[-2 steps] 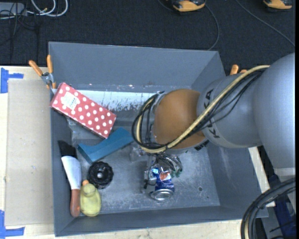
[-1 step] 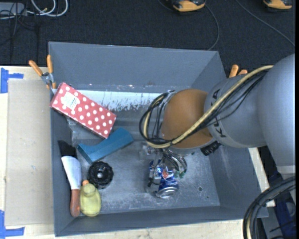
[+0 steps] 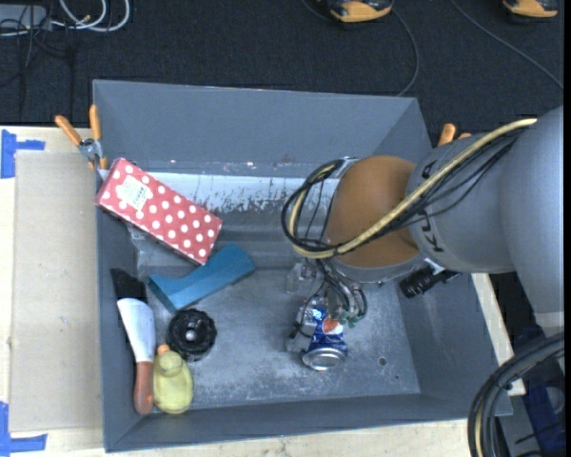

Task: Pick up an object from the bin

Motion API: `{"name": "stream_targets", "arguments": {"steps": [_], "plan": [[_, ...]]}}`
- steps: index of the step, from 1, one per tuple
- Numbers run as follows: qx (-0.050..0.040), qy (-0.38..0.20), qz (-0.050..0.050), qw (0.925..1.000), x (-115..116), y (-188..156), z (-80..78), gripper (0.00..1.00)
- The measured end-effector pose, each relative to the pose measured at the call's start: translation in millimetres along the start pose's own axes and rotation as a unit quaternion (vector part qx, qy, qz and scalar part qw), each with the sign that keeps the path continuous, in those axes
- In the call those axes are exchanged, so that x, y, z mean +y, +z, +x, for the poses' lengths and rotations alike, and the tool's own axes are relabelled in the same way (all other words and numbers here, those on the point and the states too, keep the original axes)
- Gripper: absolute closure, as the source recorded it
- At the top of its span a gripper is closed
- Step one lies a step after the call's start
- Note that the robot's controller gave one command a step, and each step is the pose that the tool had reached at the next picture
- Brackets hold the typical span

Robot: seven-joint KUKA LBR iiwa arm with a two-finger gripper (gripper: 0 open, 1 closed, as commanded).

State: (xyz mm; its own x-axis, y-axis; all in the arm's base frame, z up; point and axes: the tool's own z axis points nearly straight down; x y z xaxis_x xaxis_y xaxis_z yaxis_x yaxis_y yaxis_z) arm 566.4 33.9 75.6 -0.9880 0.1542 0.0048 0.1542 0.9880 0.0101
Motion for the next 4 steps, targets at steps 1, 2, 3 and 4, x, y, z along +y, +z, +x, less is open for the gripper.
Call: {"name": "stream_targets", "arguments": {"steps": [1, 2, 3, 4], "plan": [[0.0000, -0.092, 0.000, 0.9958, -20, 3, -26.3, 0.00], [0.0012, 0.011, 0.000, 0.9999, -41, 5, -25.0, 0.00], [0.0042, 0.082, 0.001, 0.9967, -52, -42, -29.5, 0.00], [-0.0014, -0.074, 0.000, 0.9973, -69, -73, -13.4, 0.00]]}}
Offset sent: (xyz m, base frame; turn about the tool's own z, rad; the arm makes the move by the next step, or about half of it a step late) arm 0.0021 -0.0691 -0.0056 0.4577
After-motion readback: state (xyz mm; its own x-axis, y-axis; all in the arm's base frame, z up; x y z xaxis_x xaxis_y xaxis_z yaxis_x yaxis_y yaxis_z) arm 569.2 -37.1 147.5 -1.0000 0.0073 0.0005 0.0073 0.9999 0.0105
